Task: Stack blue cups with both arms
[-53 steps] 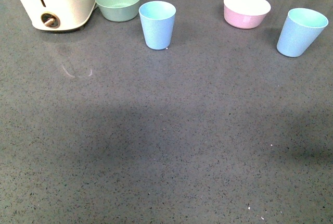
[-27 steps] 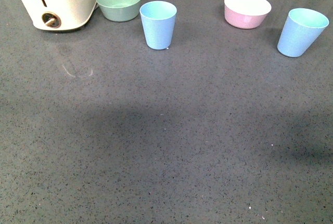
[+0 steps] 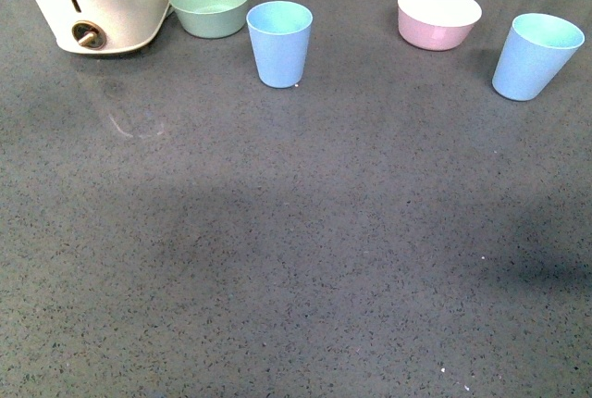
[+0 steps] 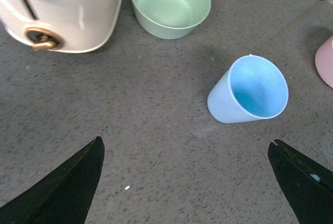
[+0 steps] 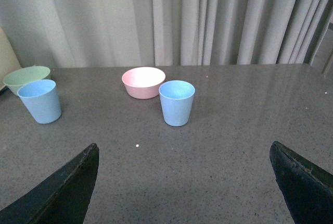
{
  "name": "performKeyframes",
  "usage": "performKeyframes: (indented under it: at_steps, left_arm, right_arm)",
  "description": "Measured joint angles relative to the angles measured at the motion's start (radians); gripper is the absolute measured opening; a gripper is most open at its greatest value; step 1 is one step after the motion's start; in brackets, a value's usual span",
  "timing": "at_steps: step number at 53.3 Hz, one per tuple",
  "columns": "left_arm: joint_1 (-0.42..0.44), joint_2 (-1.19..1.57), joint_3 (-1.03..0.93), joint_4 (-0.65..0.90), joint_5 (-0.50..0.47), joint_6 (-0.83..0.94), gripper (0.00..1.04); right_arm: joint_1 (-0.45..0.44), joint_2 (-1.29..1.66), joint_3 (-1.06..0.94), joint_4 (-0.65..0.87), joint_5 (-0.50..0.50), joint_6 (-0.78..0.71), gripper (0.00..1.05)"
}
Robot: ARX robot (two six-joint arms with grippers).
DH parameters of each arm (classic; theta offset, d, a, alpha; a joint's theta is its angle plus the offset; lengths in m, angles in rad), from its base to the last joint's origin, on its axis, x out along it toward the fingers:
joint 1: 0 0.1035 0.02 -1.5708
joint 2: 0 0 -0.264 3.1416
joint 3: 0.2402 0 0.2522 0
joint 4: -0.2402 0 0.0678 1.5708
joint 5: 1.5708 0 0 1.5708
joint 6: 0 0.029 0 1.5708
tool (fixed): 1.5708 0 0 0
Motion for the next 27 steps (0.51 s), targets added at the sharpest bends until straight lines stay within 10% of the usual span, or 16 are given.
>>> performKeyframes:
  at_steps: [27]
  left_arm:
    - [-0.077, 0.388, 0.514, -0.282, -0.033, -0.018, 0.96]
  right_arm:
    - [0.0, 0.0, 0.0, 0.0, 0.0, 0.0, 0.96]
